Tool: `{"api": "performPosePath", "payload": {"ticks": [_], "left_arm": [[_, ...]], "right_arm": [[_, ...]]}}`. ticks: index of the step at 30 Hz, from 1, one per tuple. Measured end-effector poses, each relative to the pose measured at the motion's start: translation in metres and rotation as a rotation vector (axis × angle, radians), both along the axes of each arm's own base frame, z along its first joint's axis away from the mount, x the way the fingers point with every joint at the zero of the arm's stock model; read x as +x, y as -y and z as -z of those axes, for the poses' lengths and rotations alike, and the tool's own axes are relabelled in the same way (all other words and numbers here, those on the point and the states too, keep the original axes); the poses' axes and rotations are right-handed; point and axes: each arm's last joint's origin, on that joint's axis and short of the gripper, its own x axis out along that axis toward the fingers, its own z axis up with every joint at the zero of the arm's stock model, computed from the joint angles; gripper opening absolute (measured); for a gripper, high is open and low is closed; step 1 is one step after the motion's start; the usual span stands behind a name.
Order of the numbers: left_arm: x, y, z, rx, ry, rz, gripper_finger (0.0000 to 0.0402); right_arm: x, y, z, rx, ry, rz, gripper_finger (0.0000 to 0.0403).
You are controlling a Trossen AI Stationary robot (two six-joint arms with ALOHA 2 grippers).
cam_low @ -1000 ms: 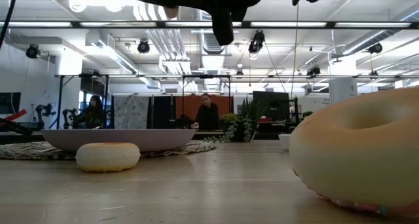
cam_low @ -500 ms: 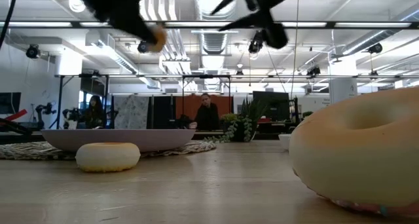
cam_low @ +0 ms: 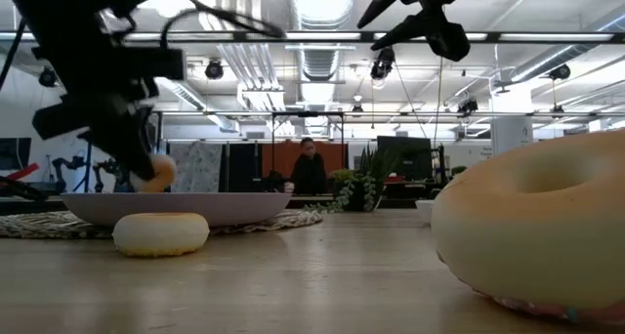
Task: Pick & Place donuts
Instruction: Put the small white donut on the purple plate, then put the small yellow donut on the purple plate
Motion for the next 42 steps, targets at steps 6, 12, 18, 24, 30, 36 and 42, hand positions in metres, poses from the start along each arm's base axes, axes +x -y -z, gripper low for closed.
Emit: {"api": "performPosePath", "payload": {"ticks": [6,12,18,24,30,36,42], "left_arm": [[0.011,-0.015,0.007,-0.121,0.006,0.011,0.0001],[0.011,-0.022,0.011,-0.165,-0.025,0.007,0.0001],[0.012,-0.021,0.012,-0.187,-0.002,-0.014,0.0028],[0.014,-0.019,0.012,-0.249,0.01,-0.021,0.009],[0.016,-0.013,0.009,-0.387,-0.028,0.026,0.0131],[0.022,-0.01,-0.002,-0.424,-0.003,0.034,0.0135],[0.03,-0.007,-0.024,-0.424,0.013,0.041,0.0135]], "right_arm": [[0.005,-0.004,0.008,0.003,-0.029,-0.01,0.0134],[0.005,-0.005,0.009,0.008,-0.033,-0.01,0.0134],[0.005,-0.005,0.009,-0.004,-0.04,-0.017,0.0139],[0.005,-0.005,0.009,-0.011,-0.043,-0.021,0.0134],[0.005,-0.005,0.009,-0.025,-0.048,-0.031,0.0133],[0.005,-0.005,0.009,-0.035,-0.052,-0.039,0.0133],[0.005,-0.005,0.009,-0.053,-0.056,-0.052,0.0131]]}}
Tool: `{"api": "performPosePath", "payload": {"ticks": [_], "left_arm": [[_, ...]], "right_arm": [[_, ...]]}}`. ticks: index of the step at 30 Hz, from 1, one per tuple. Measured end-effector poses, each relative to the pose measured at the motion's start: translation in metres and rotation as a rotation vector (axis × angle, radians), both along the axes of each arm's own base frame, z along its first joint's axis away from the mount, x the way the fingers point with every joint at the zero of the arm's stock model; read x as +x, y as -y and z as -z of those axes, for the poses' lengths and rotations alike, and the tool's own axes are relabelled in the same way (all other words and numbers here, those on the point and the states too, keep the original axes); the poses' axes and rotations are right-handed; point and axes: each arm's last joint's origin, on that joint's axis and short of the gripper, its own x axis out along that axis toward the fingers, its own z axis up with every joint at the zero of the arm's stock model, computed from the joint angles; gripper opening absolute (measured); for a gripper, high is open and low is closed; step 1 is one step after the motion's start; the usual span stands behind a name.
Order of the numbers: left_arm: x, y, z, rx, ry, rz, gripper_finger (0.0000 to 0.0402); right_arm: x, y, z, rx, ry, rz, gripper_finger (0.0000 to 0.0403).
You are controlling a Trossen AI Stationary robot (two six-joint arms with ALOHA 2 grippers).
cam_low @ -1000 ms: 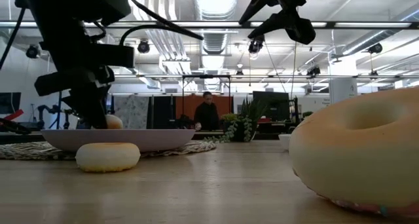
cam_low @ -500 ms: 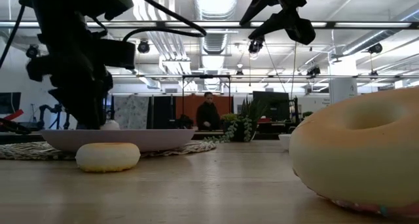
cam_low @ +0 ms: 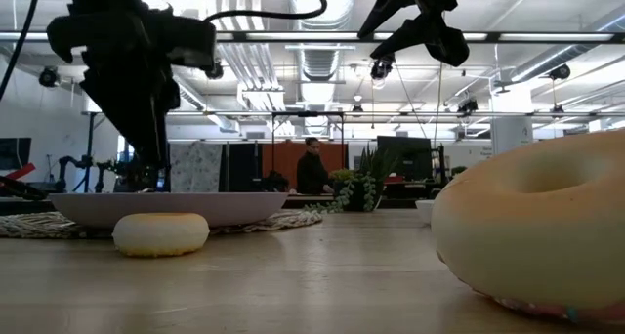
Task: Pick & Place donuts
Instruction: Put the small yellow donut on the purple plate
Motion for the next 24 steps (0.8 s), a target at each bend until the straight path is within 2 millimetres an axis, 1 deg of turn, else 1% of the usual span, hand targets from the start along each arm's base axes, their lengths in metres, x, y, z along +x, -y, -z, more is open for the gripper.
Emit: {"api": "performPosePath", "payload": {"ticks": [6,8,13,16,19,24], "left_arm": [[-0.003,0.001,-0.017,0.038,-0.051,-0.01,0.0135],[-0.004,0.005,-0.027,0.054,-0.014,-0.016,0.0135],[-0.005,0.017,-0.058,0.085,0.124,-0.017,0.0135],[-0.006,0.027,-0.07,0.087,0.183,0.013,0.0135],[-0.009,0.04,-0.072,0.082,0.21,0.063,0.0135],[-0.014,0.056,-0.059,0.068,0.213,0.102,0.0135]], "right_arm": [[0.0,0.0,0.0,-0.013,-0.004,-0.012,0.0137],[0.0,0.0,0.0,-0.014,-0.005,-0.02,0.0136],[0.0,-0.002,0.0,-0.017,-0.015,-0.082,0.0129],[0.0,-0.003,0.0,-0.016,-0.019,-0.118,0.0127],[0.0,-0.005,0.001,-0.025,-0.026,-0.139,0.0128],[-0.002,-0.009,0.002,-0.027,-0.04,-0.157,0.0132]]}}
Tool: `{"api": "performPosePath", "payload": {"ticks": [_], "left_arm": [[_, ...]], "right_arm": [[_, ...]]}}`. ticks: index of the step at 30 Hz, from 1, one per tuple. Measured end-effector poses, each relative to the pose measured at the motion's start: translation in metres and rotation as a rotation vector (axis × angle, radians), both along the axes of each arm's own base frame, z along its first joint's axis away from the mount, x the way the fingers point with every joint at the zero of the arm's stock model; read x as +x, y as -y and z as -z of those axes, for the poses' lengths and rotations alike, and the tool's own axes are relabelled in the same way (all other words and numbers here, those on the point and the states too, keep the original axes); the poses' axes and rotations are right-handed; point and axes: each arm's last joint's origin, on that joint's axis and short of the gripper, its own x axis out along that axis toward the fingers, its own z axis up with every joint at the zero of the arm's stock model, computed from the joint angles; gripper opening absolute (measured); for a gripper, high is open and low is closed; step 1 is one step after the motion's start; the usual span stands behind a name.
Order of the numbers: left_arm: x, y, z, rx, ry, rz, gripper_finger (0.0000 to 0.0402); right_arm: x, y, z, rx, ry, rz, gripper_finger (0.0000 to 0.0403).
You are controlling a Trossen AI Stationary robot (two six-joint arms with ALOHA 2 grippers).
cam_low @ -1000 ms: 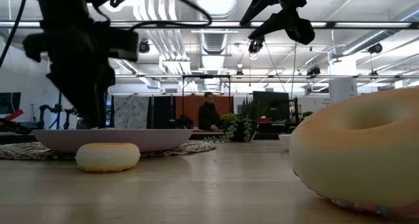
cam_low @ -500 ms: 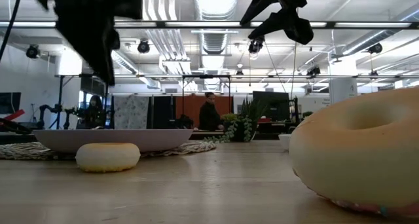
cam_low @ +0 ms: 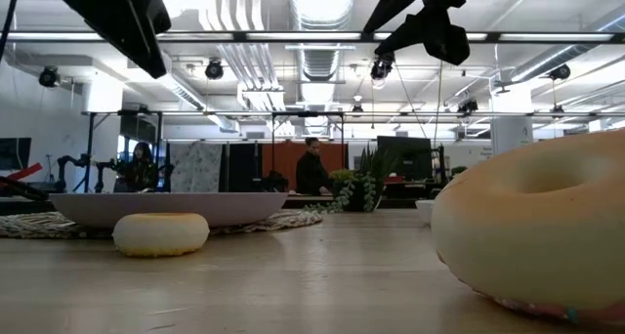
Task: Pick & Place donuts
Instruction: Put the small yellow donut on the purple plate
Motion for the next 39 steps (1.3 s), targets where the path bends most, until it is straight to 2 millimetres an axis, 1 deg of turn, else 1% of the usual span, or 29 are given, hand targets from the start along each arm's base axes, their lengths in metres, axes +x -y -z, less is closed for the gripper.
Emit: {"api": "performPosePath", "payload": {"ticks": [3,5,6,8,11,13,18,23,27,30,35,39], "left_arm": [[0.005,0.017,0.009,-0.057,0.063,0.046,0.0135],[0.011,0.033,0.018,-0.083,0.105,0.132,0.0135],[0.015,0.042,0.023,-0.076,0.118,0.175,0.0135],[0.018,0.054,0.038,-0.027,0.092,0.238,0.0135],[0.026,0.066,0.06,0.039,0.018,0.255,0.0135],[0.031,0.072,0.072,0.077,-0.013,0.253,0.0135],[0.047,0.086,0.083,0.132,-0.011,0.264,0.0135],[0.051,0.087,0.094,0.176,-0.028,0.222,0.0135],[0.05,0.082,0.096,0.215,-0.023,0.148,0.0135],[0.051,0.08,0.097,0.207,-0.031,0.135,0.0134],[0.052,0.08,0.101,0.174,-0.056,0.149,0.0114],[0.055,0.08,0.113,0.151,-0.103,0.165,0.0094]], "right_arm": [[-0.002,-0.007,0.001,-0.004,-0.02,-0.026,0.013],[-0.005,-0.013,0.003,-0.009,-0.04,-0.047,0.0128],[-0.006,-0.016,0.004,-0.013,-0.051,-0.054,0.0127],[-0.009,-0.021,0.005,-0.009,-0.07,-0.06,0.0125],[-0.012,-0.028,0.007,-0.006,-0.086,-0.055,0.0123],[-0.013,-0.032,0.007,0.002,-0.089,-0.053,0.0123],[-0.015,-0.036,0.008,0.009,-0.103,-0.047,0.0123],[-0.016,-0.038,0.008,0.011,-0.098,-0.029,0.0123],[-0.016,-0.039,0.008,0.013,-0.097,-0.03,0.0123],[-0.016,-0.039,0.008,0.015,-0.097,-0.029,0.0123],[-0.016,-0.039,0.008,0.017,-0.096,-0.026,0.0123],[-0.016,-0.039,0.008,0.014,-0.095,-0.023,0.0123]]}}
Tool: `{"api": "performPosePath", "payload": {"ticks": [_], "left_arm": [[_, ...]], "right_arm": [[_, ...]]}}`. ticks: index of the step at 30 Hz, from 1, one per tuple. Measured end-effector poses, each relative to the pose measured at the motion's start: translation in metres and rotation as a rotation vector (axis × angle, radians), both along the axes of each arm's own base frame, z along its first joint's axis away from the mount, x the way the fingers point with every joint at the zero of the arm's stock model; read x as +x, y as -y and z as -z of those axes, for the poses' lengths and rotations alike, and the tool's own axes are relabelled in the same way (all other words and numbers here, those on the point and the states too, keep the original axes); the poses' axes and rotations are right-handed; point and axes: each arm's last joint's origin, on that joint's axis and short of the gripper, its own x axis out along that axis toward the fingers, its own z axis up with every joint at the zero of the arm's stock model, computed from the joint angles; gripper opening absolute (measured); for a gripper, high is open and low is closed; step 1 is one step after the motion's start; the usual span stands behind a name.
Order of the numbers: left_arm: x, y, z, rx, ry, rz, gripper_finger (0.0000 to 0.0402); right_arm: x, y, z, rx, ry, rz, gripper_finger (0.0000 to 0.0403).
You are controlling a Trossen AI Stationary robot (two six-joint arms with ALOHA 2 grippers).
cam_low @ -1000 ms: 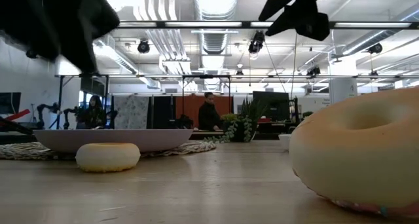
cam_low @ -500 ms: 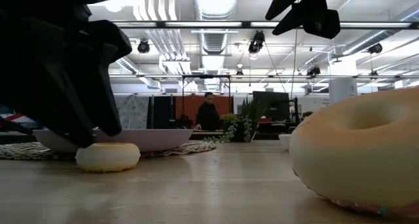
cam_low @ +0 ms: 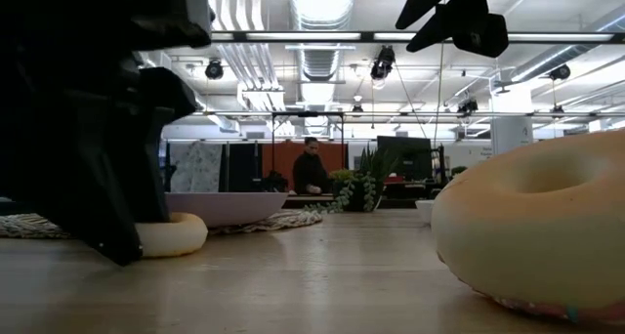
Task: Pick & Place donuts
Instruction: Put the small yellow donut on the purple plate
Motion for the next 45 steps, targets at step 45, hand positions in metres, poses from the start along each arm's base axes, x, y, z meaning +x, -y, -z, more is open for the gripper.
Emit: {"api": "performPosePath", "payload": {"ticks": [45], "left_arm": [[-0.027,-0.123,-0.182,-0.697,0.451,-0.036,0.0]], "right_arm": [[0.075,-0.066,-0.025,-0.836,0.173,-0.865,0.0193]]}}
